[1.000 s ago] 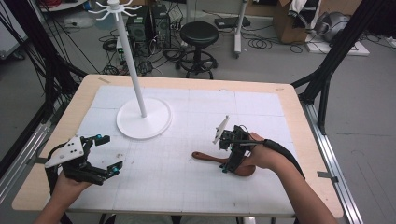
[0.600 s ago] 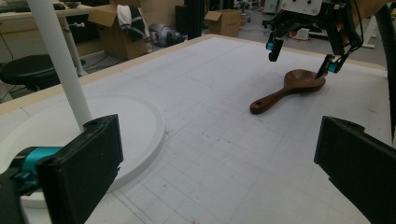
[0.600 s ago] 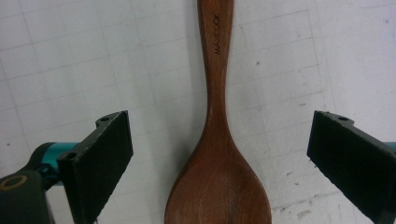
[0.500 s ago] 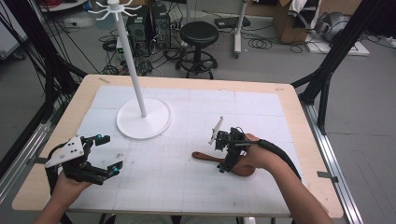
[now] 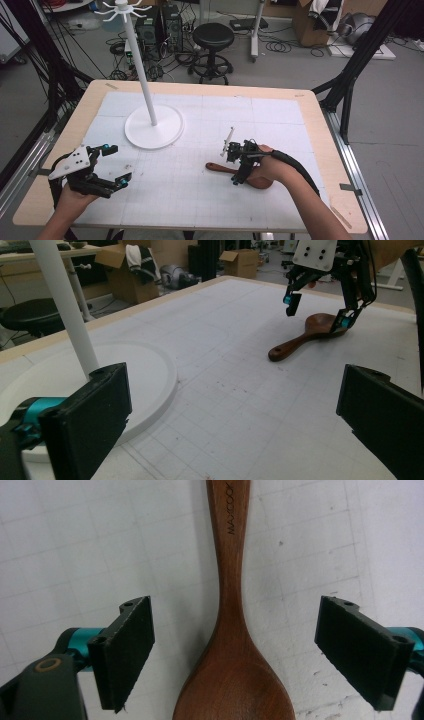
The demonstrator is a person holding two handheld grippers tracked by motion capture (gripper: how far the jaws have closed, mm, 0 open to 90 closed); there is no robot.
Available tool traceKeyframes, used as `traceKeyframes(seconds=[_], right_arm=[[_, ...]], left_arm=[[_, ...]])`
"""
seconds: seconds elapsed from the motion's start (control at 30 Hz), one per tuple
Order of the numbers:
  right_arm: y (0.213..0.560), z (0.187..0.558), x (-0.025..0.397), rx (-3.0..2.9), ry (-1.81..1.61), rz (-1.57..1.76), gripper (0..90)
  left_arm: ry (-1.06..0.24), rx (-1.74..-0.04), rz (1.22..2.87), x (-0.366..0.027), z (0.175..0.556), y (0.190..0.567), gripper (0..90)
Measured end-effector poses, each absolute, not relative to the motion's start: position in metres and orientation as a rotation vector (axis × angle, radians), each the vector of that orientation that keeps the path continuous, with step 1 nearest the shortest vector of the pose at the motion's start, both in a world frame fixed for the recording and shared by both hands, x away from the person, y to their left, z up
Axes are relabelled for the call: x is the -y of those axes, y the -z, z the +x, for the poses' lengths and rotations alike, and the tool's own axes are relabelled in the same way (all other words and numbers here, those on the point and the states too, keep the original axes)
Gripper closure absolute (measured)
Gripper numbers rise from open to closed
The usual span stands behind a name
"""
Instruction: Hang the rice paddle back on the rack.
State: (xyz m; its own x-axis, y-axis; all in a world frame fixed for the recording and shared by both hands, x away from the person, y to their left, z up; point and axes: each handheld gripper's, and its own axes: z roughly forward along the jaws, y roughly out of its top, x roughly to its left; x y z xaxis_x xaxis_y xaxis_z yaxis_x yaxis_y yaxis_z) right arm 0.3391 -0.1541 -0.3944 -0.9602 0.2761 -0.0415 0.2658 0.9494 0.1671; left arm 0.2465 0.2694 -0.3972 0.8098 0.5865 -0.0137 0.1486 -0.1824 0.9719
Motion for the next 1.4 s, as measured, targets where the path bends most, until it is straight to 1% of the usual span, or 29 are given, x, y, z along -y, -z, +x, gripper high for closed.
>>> traceKeyframes(seconds=[0.2, 0.33, 0.5, 0.73, 0.87, 1.4], right_arm=[[0.397, 0.341, 0.152, -3.052, -0.227, 0.433, 20.0], [0.4, 0.341, 0.149, -3.057, -0.208, 0.426, 25.8], [0.402, 0.343, 0.146, -3.056, -0.185, 0.431, 27.4], [0.404, 0.345, 0.142, -3.047, -0.149, 0.425, 34.3], [0.405, 0.345, 0.14, -3.038, -0.133, 0.431, 35.3], [0.41, 0.35, 0.135, -3.066, -0.095, 0.455, 50.4]], left_arm=[[-0.43, -0.576, 1.738, -0.269, 0.246, 0.397, 1.7], [-0.43, -0.577, 1.737, -0.269, 0.246, 0.397, 1.8], [-0.432, -0.577, 1.739, -0.269, 0.246, 0.397, 1.7], [-0.431, -0.577, 1.739, -0.269, 0.246, 0.397, 1.8], [-0.432, -0.575, 1.74, -0.269, 0.246, 0.397, 1.7], [-0.432, -0.571, 1.741, -0.269, 0.246, 0.397, 1.7]])
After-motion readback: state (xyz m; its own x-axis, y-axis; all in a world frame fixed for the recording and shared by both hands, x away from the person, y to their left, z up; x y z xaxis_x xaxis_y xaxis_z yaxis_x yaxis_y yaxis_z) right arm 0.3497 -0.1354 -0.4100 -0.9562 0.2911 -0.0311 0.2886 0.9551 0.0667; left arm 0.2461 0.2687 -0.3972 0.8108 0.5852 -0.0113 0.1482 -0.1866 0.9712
